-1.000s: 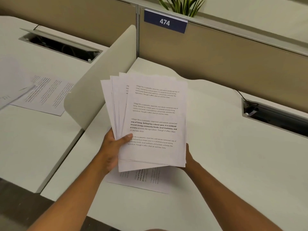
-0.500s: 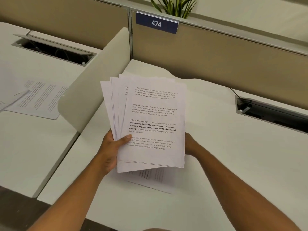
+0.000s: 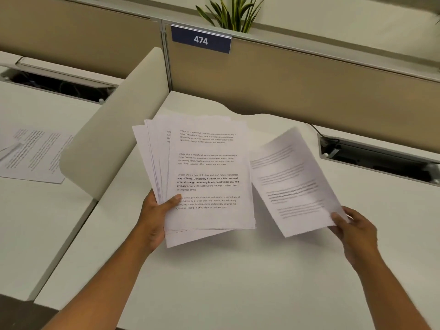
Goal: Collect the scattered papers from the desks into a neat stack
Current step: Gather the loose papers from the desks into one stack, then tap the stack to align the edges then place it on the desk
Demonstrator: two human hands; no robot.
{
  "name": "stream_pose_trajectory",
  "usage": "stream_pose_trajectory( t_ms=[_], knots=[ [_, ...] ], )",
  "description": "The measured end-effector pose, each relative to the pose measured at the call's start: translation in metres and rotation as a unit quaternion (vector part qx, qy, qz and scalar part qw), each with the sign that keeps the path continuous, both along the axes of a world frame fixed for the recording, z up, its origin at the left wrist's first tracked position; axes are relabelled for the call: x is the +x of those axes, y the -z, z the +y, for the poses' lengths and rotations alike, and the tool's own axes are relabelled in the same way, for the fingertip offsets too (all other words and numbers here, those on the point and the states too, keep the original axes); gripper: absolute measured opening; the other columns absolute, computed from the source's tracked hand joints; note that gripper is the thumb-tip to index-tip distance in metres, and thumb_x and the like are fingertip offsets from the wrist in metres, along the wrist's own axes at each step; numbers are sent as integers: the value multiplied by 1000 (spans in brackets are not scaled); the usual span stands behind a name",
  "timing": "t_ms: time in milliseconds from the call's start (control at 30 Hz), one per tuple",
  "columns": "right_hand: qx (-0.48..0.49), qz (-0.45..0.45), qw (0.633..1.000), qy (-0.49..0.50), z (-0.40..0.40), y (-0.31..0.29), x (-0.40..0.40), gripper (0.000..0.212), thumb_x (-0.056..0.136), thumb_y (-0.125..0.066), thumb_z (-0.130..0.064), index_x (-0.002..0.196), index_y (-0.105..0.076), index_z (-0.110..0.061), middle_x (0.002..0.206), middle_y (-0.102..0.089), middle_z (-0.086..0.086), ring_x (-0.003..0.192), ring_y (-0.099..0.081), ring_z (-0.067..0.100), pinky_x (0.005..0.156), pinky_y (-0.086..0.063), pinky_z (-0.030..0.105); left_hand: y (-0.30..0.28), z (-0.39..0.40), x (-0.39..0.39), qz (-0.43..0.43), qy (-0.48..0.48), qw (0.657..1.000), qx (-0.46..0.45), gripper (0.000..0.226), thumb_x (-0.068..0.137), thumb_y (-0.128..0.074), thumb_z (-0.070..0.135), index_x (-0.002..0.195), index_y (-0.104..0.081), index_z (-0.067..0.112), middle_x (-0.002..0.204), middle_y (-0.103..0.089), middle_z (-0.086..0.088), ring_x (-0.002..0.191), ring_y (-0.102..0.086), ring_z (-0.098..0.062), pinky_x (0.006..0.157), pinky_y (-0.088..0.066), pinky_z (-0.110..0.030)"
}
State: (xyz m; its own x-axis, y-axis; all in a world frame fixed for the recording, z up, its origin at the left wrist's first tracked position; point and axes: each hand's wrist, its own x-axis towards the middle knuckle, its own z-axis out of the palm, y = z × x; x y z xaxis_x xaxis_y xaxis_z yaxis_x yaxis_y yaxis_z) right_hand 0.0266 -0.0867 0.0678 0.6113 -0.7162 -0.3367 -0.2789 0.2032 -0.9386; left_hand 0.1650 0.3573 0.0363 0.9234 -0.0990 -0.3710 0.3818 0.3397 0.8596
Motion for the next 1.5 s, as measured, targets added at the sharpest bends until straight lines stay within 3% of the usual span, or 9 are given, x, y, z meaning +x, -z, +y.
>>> stream_pose_trajectory(
  t_ms=[267,400,767,967,1067,1200,1267,1400,1500],
  knots=[
    [5,-117,991,63,29,-36,-28,27,97,-70,1,98,-77,-25,111,-79,2,97,-79,19,76,-64,21,-1,-58,-7,16,-20,1000,2,56,100,-73,-5,151,-64,15,138,-81,-7,122,-79,-29,109,-60,-49],
    [-38,-121,991,45,69,-33,-21,27,96,-70,3,95,-75,-24,99,-77,2,85,-76,14,71,-65,25,-8,-99,-18,25,0,1000,-3,55,102,-72,0,153,-62,18,137,-81,-7,124,-77,-35,103,-64,-53],
    [-94,-44,992,73,68,-19,-39,17,88,-73,-8,88,-67,-23,82,-70,-20,74,-69,6,81,-66,46,-34,-178,-53,-4,26,1000,8,77,83,-74,62,149,-65,24,134,-83,1,119,-82,-27,96,-68,-50],
    [-155,-59,986,-29,28,-20,-58,20,89,-80,-18,98,-66,-29,102,-73,-8,83,-68,-6,68,-53,10,-24,-199,-66,24,65,998,-7,59,88,-89,11,143,-69,16,130,-85,-11,115,-83,-38,91,-69,-53],
    [-42,-30,998,-44,-15,-27,-53,37,89,-75,-40,120,-62,-23,132,-65,2,123,-63,15,91,-51,27,-23,-211,-72,32,82,996,-14,55,94,-83,3,146,-67,12,133,-83,-15,118,-81,-41,97,-67,-59],
    [239,-35,946,-214,-64,-38,-32,63,96,-54,-65,148,-51,-31,145,-66,6,131,-66,33,107,-51,59,-24,-226,-82,35,117,992,-17,53,93,-83,3,144,-69,12,133,-82,-17,117,-82,-40,93,-68,-56],
    [247,-57,921,-296,-76,-43,-19,57,102,-52,-59,150,-56,-29,145,-67,7,131,-67,34,107,-53,59,-22,-231,-87,32,150,988,-17,53,94,-83,3,144,-68,14,134,-82,-16,118,-81,-41,92,-69,-55],
    [142,-54,942,-299,-86,-52,4,45,94,-77,-19,138,-66,-17,134,-74,12,118,-74,35,92,-64,50,-26,-241,-85,20,218,976,10,64,82,-88,6,142,-66,16,133,-83,-15,118,-81,-38,89,-70,-49],
    [95,-58,948,-297,-92,-53,8,47,86,-85,-13,130,-69,-12,124,-78,13,110,-78,36,83,-66,47,-38,-251,-67,-7,254,965,67,57,88,-88,4,141,-69,14,132,-84,-12,113,-83,-33,86,-70,-45]
  ],
)
